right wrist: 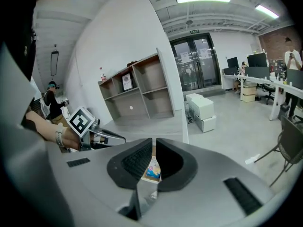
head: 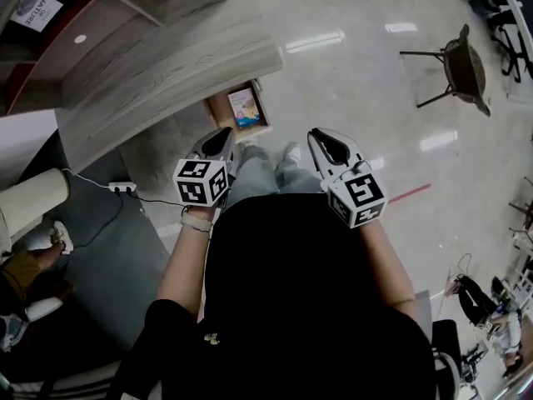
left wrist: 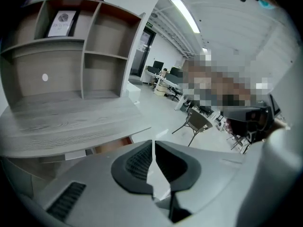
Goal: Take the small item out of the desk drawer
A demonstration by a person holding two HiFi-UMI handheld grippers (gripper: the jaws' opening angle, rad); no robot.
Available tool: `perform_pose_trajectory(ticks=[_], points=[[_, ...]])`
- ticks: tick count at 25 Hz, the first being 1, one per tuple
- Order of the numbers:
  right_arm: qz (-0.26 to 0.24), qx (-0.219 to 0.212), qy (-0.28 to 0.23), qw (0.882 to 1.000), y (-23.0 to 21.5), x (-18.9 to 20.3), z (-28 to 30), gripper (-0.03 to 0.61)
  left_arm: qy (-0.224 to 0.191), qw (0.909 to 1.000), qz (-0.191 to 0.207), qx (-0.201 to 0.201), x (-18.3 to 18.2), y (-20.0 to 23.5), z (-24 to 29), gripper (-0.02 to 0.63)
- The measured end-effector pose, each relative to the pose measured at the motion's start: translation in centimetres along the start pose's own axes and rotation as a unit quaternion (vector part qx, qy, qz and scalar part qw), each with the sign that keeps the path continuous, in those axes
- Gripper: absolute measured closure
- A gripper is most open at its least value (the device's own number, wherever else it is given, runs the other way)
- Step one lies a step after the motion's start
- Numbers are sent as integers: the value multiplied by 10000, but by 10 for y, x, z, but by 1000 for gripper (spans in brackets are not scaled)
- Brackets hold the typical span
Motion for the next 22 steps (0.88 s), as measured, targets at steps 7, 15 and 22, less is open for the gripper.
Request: perform_pose_trajectory(ticks=[7, 15, 22], points=[[273, 675, 182, 9972, -12, -2, 18, 560, 462, 9981, -265, 311, 14, 50, 63, 603], [576, 1371, 351, 9883, -9, 6, 30, 560, 1153, 9895, -784, 393, 64, 95, 124, 577], [508, 1908, 631, 9783, -7, 10, 29, 557, 1778, 9817, -537, 421, 103, 115, 178, 474]])
Point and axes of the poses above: the fingertips, and each gripper's own axes: z forward along the fingers, y to its left, x out of its underside, the point moved 6 cm from there along -z, backward along the fingers, and after that the axes turned 7 degrees about z, right-handed, at the moved point
